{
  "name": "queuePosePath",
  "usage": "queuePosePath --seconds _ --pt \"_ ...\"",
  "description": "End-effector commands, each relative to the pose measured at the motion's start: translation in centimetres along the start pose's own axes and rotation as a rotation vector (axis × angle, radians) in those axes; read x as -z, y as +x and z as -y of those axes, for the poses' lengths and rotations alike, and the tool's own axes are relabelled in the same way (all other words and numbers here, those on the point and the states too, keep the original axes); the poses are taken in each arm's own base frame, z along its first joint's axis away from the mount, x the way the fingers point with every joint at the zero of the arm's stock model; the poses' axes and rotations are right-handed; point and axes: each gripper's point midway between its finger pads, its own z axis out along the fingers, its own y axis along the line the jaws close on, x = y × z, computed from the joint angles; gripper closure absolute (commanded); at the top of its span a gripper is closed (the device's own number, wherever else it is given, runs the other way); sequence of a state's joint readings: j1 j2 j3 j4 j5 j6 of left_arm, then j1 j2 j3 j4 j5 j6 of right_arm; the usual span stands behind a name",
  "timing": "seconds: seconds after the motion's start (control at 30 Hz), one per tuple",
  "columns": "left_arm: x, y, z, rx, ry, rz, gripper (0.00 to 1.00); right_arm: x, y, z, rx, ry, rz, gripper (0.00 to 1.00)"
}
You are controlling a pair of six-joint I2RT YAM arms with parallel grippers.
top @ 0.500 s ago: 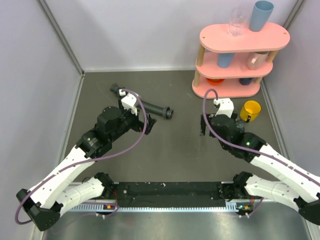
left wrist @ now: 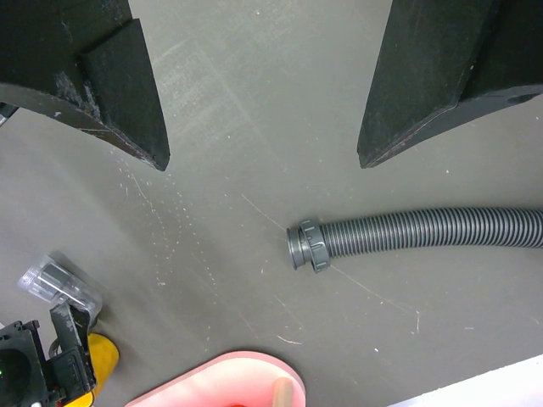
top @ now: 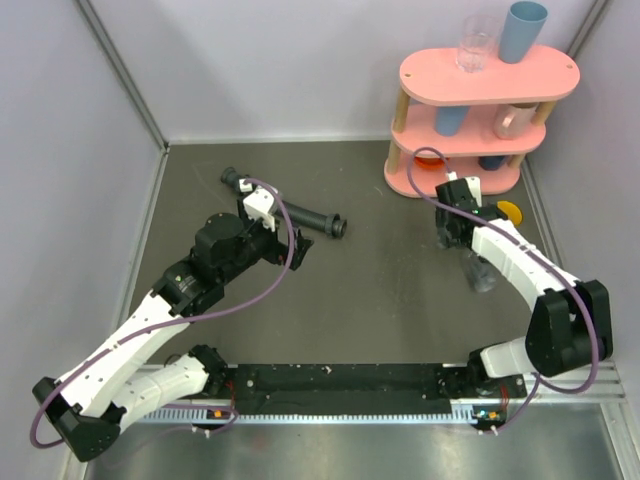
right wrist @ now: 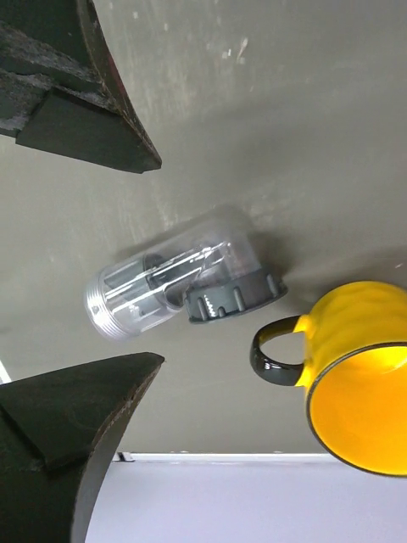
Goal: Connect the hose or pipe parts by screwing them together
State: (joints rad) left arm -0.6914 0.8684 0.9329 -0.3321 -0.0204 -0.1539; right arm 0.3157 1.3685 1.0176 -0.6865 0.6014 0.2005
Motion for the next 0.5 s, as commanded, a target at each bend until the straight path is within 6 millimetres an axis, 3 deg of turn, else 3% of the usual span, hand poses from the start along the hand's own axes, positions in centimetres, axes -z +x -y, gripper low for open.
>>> queuePosePath --seconds 0.0,0.17,0.47 --pt "0.0 -1.0 0.1 -0.011 -0.004 0.029 0.03 -1.4 1.7 0.5 -0.004 -0.063 -0.114 0.14" --pt "-0.1 -0.8 0.1 -0.011 -0.004 0.023 0.03 -2.6 2.9 -0.7 -0.025 -0.144 -0.189 0.14" --pt "-0.1 -0.9 0.2 -0.012 -0.002 0.024 0.03 -4.5 5.0 0.0 -0.055 -0.143 -0.297 0.15"
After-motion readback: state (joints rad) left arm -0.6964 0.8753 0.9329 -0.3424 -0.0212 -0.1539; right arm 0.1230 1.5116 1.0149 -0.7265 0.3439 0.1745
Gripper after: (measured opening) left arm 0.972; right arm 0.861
